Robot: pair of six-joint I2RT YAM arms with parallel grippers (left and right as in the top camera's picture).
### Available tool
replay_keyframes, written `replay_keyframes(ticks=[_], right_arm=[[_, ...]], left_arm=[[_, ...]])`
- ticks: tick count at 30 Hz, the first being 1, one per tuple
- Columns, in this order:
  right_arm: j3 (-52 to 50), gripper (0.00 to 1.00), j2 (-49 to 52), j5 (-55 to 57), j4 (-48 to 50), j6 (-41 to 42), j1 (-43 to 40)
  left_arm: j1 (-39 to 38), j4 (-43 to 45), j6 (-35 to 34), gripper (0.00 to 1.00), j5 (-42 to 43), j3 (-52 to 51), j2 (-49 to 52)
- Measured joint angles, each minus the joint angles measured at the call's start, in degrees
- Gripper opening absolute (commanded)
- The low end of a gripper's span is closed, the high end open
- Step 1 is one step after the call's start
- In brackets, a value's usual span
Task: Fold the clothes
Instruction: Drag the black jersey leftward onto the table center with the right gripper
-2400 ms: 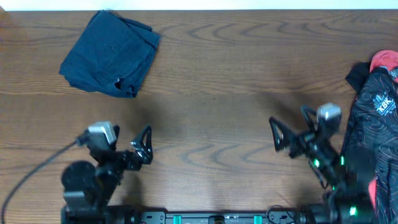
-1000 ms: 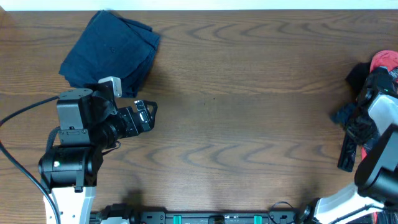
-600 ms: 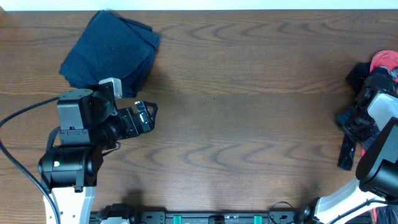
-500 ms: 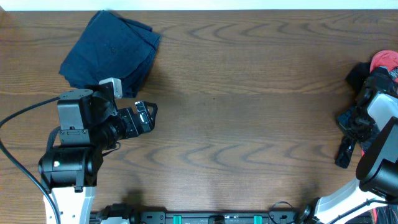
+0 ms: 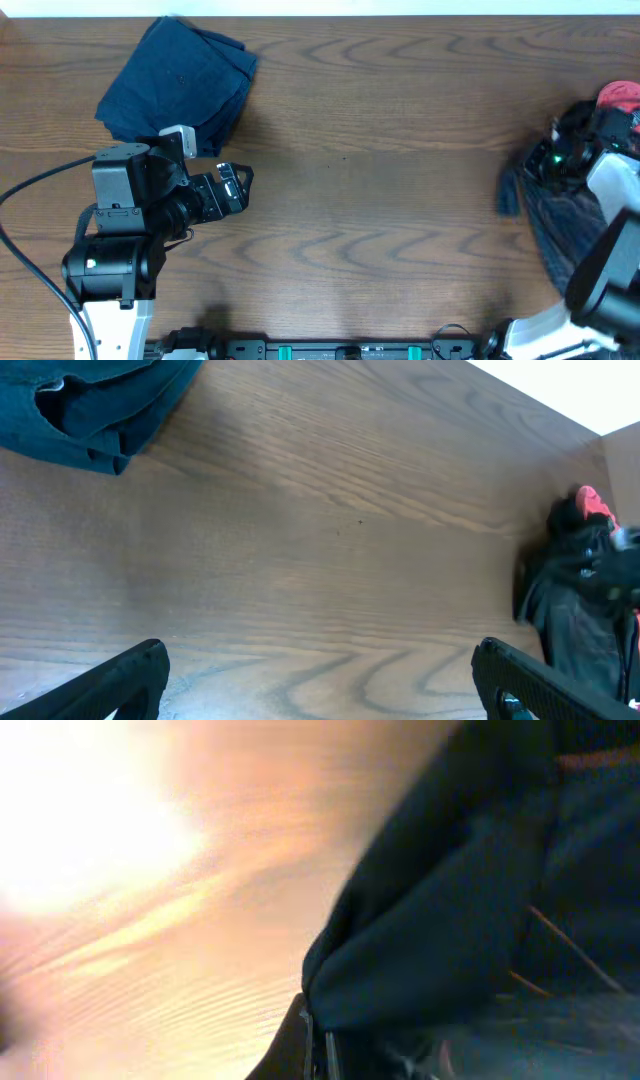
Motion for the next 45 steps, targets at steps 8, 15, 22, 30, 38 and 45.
replay_keyframes(ticks=[8, 15, 22, 30, 38, 45], right_arm=[[0.17, 0.01, -9.81, -5.16, 1.42, 1.29, 18.73], [0.13, 0.01, -5.60, -0.66, 7.87, 5.57, 39.39], [0.13, 0.47, -2.29, 1.07, 13.77, 7.65, 55.41], [0.13, 0.33, -3.98, 7.52, 12.79, 8.74, 47.08], [0.15, 0.04, -5.16, 11.85, 6.56, 13.84, 24.06], [0.15, 0.01, 3.30, 15.80, 7.32, 19.15, 21.33]], left_arm=[[0.00, 0.37, 0.00, 0.98, 0.00, 0.00, 0.00], [0.00, 0.15, -0.02, 0.98, 0.00, 0.00, 0.00], [0.00, 0.13, 0.00, 0.98, 0.00, 0.00, 0.00], [0.00, -0.04, 0.00, 0.98, 0.00, 0.00, 0.00], [0.00, 0.00, 0.00, 0.98, 0.02, 0.00, 0.00], [0.00, 0.09, 0.00, 0.98, 0.02, 0.00, 0.00]])
